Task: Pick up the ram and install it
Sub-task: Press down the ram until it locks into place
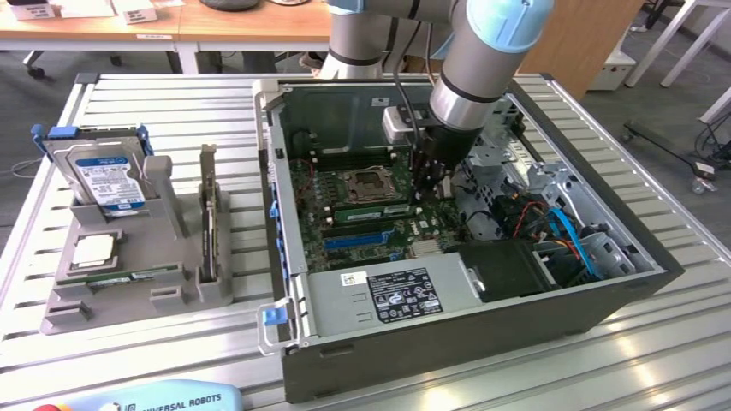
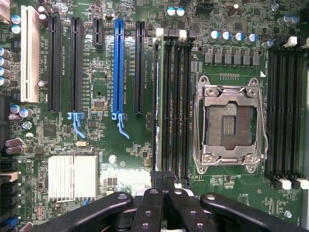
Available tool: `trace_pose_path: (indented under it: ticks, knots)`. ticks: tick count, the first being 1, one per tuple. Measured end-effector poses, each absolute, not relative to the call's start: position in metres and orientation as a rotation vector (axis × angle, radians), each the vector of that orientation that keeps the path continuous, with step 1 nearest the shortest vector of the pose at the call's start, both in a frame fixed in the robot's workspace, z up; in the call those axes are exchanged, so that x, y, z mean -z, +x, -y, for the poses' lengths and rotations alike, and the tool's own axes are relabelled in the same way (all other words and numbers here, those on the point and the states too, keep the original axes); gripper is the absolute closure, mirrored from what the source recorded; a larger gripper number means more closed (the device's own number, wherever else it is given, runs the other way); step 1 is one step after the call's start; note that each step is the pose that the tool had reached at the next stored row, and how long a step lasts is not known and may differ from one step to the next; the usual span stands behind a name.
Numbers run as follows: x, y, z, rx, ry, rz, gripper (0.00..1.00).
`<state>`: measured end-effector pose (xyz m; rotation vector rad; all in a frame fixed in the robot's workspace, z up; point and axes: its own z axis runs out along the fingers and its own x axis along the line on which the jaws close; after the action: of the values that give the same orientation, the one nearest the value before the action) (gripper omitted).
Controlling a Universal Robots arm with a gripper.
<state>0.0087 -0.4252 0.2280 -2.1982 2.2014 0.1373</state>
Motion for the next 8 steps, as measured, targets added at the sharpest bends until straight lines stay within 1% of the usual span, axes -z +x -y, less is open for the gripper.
trace_pose_path:
  ticks: [8]
  knots:
    - [-0.2247,0.0087,0.4252,-0.137,-2.198,-2.201,0.90]
